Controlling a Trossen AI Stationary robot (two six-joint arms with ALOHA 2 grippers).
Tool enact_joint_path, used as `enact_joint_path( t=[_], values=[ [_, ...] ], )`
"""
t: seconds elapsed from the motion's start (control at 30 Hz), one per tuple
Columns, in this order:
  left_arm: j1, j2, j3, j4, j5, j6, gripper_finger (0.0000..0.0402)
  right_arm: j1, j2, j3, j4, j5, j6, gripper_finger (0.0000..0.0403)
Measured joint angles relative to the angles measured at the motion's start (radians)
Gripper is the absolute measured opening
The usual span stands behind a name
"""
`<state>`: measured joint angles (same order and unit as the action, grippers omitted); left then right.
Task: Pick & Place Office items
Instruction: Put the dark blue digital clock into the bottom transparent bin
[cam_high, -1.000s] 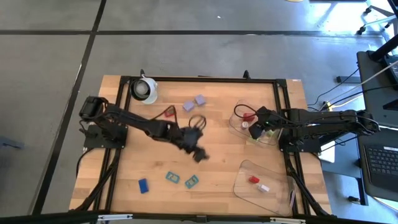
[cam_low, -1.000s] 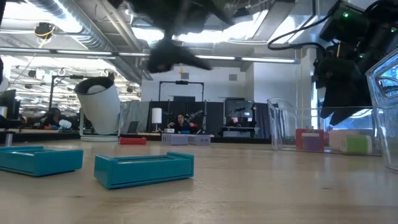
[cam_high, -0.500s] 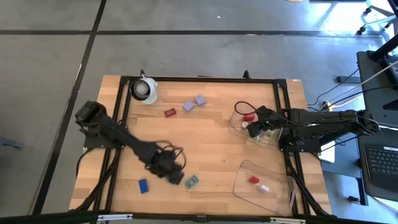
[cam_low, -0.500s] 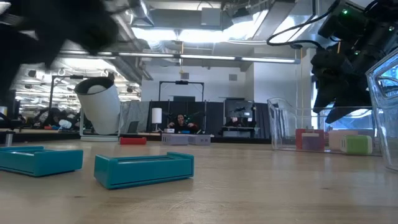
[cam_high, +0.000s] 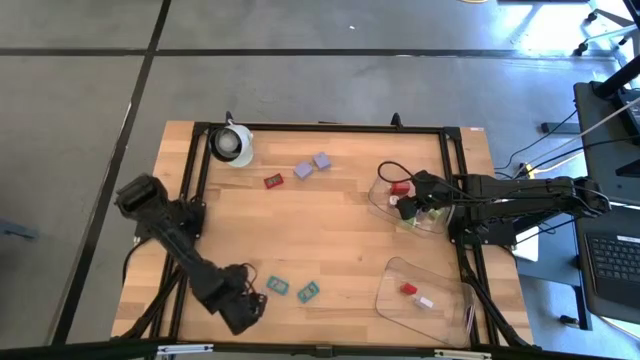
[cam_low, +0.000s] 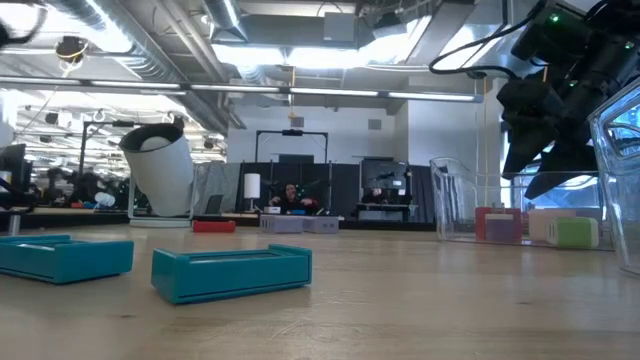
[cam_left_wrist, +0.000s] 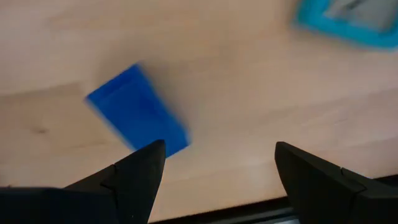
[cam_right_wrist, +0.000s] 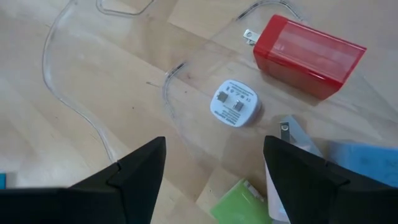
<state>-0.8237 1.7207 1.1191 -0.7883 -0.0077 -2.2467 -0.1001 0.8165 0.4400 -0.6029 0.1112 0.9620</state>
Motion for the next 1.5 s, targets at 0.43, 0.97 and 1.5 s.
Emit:
enact_joint_path(
  t=[0.43, 0.97, 1.5],
  values=[
    [-0.006, 0.120, 0.000, -0.068, 0.110, -0.044, 0.0299, 0.000, 0.000, 0.000, 0.001, 0.009, -0.025, 0.0274],
    [0.018, 0.129, 0.000, -0.025, 0.080, -0.037, 0.0149, -0.001, 0.000, 0.000, 0.006, 0.010, -0.057, 0.0275],
    [0.174, 0.077, 0.152, -0.021, -0.820, 0.290, 0.0150, -0.001, 0.000, 0.000, 0.128, 0.039, -0.112, 0.0275]
  ],
)
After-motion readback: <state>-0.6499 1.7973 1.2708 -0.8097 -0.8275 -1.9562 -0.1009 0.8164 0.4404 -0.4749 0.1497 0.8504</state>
